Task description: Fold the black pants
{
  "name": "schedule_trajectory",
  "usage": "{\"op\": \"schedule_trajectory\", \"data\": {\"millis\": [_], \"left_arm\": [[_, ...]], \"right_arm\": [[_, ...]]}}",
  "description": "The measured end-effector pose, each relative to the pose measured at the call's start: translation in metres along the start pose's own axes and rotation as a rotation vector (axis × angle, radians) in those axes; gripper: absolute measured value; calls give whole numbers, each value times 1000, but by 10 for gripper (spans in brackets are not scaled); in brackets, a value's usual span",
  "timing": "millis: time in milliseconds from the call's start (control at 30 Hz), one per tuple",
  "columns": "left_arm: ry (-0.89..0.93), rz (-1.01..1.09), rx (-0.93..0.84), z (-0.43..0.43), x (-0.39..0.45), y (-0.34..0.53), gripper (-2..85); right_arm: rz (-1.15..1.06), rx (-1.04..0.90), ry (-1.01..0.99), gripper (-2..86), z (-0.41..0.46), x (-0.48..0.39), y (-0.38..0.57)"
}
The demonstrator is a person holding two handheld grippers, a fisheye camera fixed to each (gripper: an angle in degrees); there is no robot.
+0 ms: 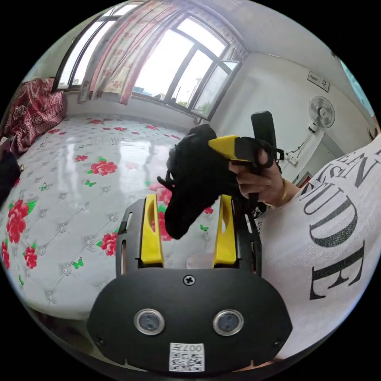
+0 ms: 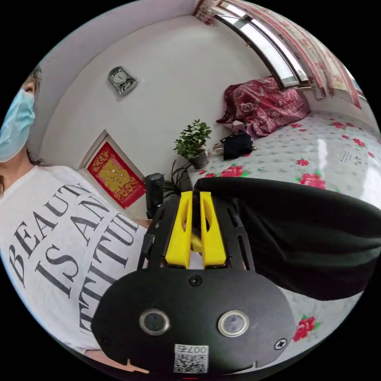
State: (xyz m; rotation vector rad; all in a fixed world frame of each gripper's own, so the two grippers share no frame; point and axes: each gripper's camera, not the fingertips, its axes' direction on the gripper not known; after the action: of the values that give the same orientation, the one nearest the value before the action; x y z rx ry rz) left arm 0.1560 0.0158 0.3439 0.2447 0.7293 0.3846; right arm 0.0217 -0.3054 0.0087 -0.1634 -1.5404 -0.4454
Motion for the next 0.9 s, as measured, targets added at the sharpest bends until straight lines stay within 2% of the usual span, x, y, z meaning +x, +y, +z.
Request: {"op": "schedule_trajectory", "data": {"millis": [33, 67, 133, 200, 267, 300, 367, 433, 567, 700, 900], "left_arm": [[-29, -7, 12, -10, -9, 0, 182], [-110, -53, 5, -19, -21, 2, 175], [-236, -119, -34, -32, -44, 7, 159], [-281, -263, -117, -42, -79, 13, 147], [-356, -479, -153, -61, -127, 28, 134], [-349, -525, -141, -67, -137, 32, 132], [-314, -710, -72, -87, -171, 44, 129], [-317, -735, -53, -92, -182, 39, 130], [-389, -721, -185, -66, -195, 4, 130], [-386, -723, -195, -44, -198, -28, 130], [-409, -718, -227, -20, -196, -70, 135]], "right_arm": [[-45, -53, -121, 22, 41, -14, -15], [-138, -123, -129, 27, 74, -31, -27], [-188, -192, 8, 33, 100, -43, -40], [-175, -234, 93, 39, 107, -34, -41], [21, -199, 182, 45, 98, 6, -20], [90, -185, 202, 47, 93, 20, -12], [381, -127, 306, 53, 65, 71, 36], [562, -61, 412, 56, 36, 96, 77], [785, 24, 620, 66, -28, 126, 126], [827, 69, 747, 78, -67, 155, 122], [963, 74, 847, 80, -88, 249, 112]]}}
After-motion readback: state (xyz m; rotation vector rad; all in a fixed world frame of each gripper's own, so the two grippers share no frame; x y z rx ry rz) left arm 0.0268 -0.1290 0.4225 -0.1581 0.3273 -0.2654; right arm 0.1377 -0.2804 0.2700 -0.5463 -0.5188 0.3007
